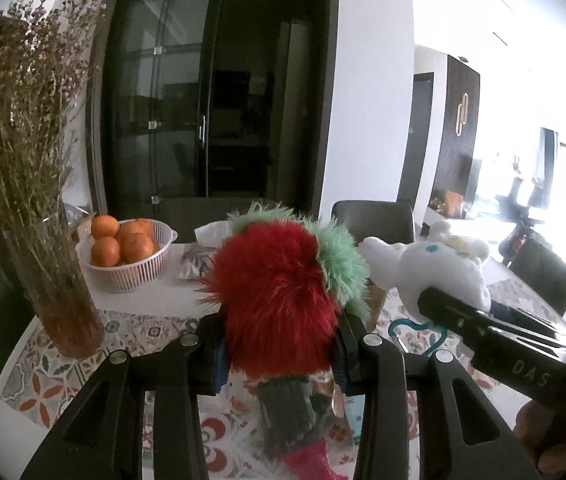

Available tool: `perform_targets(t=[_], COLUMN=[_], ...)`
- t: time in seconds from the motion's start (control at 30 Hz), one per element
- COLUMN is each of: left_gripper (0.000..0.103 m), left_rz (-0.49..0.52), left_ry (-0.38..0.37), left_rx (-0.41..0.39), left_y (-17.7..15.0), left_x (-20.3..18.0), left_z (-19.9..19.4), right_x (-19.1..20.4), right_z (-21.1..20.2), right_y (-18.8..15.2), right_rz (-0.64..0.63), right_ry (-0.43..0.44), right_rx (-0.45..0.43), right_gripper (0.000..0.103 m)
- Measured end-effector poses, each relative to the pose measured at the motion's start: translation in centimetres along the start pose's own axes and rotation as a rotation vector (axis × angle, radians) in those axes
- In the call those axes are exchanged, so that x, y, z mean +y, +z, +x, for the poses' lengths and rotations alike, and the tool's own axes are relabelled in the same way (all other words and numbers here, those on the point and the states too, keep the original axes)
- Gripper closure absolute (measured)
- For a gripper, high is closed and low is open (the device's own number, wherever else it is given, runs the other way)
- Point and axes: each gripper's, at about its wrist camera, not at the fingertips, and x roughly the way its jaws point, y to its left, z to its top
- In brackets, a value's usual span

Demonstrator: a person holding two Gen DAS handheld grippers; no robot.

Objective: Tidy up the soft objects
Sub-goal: 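Lift both plushes and carry them over the cardboard box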

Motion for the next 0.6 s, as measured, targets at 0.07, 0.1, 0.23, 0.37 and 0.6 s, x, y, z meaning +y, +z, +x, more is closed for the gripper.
perform_targets(t=[0.07, 0.1, 0.23, 0.37, 0.6], left_gripper=[0.064, 0.064, 0.064, 0.064, 0.064], left_rz=[-0.003, -0.002, 0.001, 0.011, 0.038], left_ry=[-0.006, -0.004, -0.004, -0.005, -0.005], left_rx=[-0.003, -0.006, -0.015, -0.012, 0.015], left_y=[0.6, 0.9, 2.1, 2.9, 4.5], left_x=[0.1, 0.2, 0.1, -0.1, -0.5], left_z=[0.6, 0.8, 2.1, 3.4, 6.1], right_x=[0.1, 0.2, 0.2, 0.1, -1.0], right_z=[0.3, 0.5, 1.4, 2.4, 4.9], right_y=[0.6, 1.0, 2.5, 3.7, 5.7], right_rz=[-0.008, -0.011, -0.021, -0.029, -0.025], right_ry=[0.002, 0.001, 0.000, 0.003, -0.002], right_rx=[-0.007, -0.010, -0.026, -0.030, -0.012], right_gripper=[0.045, 0.045, 0.045, 0.045, 0.045])
